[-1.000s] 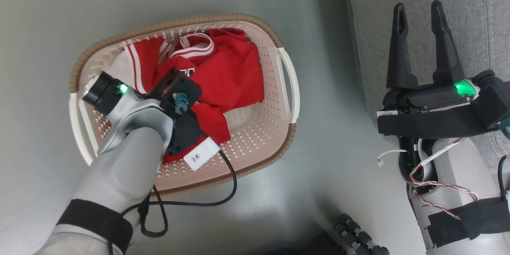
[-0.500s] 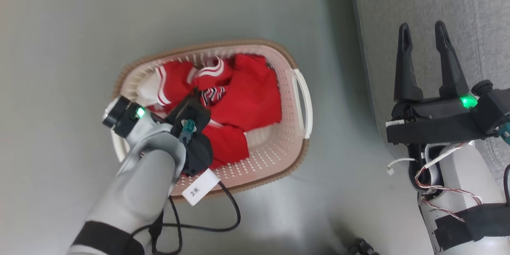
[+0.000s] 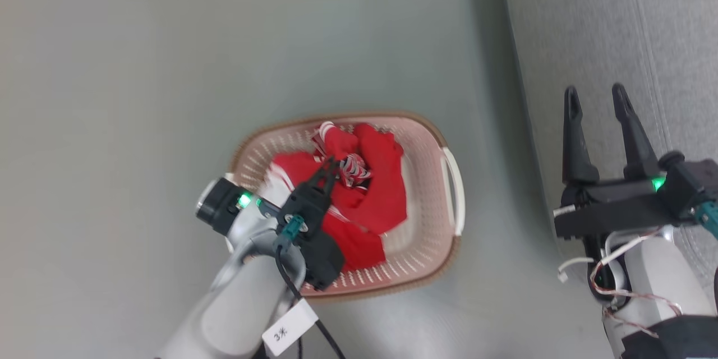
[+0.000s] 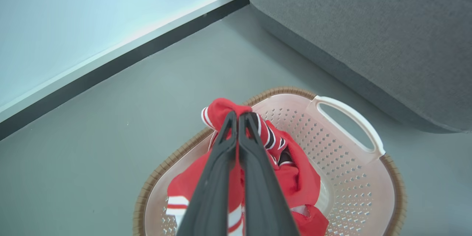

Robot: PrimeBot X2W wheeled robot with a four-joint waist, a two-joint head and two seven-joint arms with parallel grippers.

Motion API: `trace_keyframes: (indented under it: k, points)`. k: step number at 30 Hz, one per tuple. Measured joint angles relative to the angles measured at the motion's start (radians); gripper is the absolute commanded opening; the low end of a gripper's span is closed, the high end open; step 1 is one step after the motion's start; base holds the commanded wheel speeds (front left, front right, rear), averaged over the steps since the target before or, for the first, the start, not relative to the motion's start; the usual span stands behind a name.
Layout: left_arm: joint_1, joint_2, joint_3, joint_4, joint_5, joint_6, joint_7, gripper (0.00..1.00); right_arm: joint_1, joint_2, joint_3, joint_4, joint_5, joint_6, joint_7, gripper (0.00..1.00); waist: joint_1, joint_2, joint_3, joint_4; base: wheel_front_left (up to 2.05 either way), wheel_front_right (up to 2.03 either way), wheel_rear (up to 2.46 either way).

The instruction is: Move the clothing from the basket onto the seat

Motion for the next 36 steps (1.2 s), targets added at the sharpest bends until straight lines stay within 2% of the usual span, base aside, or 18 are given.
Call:
trace_keyframes:
  k: [6, 14, 24, 27, 36]
  points:
    - [0.051, 0.000, -0.042, -0.107, -0.097, 0.014, 0.000, 0.00, 0.060, -0.004, -0.018, 0.024, 0.000, 0.004, 0.000, 1.00, 0.0000, 0.0000, -0.099, 0.055, 0.00, 0.00, 0.00]
    - [0.109, 0.000, -0.046, -0.170, -0.152, 0.021, 0.000, 0.00, 0.132, -0.004, -0.035, 0.044, 0.002, 0.005, 0.000, 1.00, -0.0001, -0.0001, -0.216, 0.121, 0.00, 0.00, 0.00]
    - [0.200, 0.003, -0.024, -0.227, -0.162, 0.021, 0.000, 0.00, 0.223, 0.012, -0.030, 0.075, 0.002, 0.011, 0.000, 1.00, 0.0000, -0.0001, -0.370, 0.184, 0.00, 0.00, 0.00]
    - [0.236, 0.030, -0.014, -0.273, -0.170, 0.020, 0.000, 0.00, 0.253, 0.026, -0.010, 0.094, 0.003, 0.013, 0.000, 1.00, -0.0001, 0.0000, -0.449, 0.203, 0.00, 0.00, 0.00]
    - [0.327, 0.063, -0.015, -0.348, -0.178, 0.020, 0.000, 0.00, 0.332, 0.043, 0.038, 0.109, 0.003, 0.021, 0.000, 1.00, -0.0001, -0.0001, -0.582, 0.204, 0.00, 0.00, 0.00]
